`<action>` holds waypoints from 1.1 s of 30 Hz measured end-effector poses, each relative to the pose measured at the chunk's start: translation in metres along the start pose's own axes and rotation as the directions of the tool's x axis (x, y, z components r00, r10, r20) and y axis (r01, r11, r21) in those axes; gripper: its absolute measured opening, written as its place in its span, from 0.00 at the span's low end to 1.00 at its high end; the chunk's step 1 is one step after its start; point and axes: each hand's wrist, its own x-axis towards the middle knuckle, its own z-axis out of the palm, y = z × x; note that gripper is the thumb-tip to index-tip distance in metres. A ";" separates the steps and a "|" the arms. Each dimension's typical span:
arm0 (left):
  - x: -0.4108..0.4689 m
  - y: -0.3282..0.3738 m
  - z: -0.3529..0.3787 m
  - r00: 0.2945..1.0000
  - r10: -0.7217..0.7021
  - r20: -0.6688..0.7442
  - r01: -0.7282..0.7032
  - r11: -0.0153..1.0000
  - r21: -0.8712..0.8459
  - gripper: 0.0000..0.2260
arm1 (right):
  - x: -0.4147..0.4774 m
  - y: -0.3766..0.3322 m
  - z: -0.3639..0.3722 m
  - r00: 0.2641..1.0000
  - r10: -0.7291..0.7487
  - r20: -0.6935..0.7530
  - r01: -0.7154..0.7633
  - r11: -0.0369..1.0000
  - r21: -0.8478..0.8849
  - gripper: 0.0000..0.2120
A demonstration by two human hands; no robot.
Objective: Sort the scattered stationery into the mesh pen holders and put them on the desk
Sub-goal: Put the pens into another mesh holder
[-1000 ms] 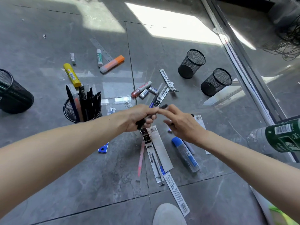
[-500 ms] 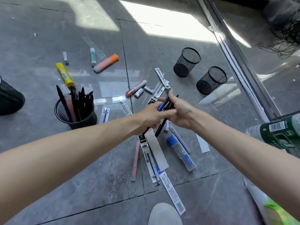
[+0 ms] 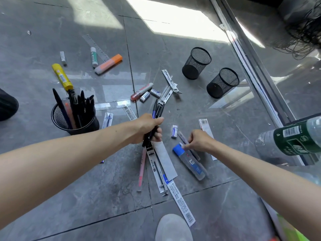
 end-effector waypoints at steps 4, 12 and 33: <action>0.002 -0.005 0.000 0.998 0.061 -0.007 -0.059 0.991 0.117 0.09 | -0.002 -0.007 0.003 1.000 -0.018 -0.003 0.017 0.996 -0.090 0.16; -0.002 -0.013 0.008 0.985 0.169 0.039 -0.173 0.946 0.272 0.11 | -0.017 -0.038 -0.031 0.988 -0.149 0.038 0.062 0.611 0.789 0.10; -0.006 -0.020 -0.011 0.998 0.023 -0.064 -0.010 0.978 0.207 0.07 | -0.019 0.000 0.009 0.978 -0.033 0.206 0.069 0.982 -0.175 0.08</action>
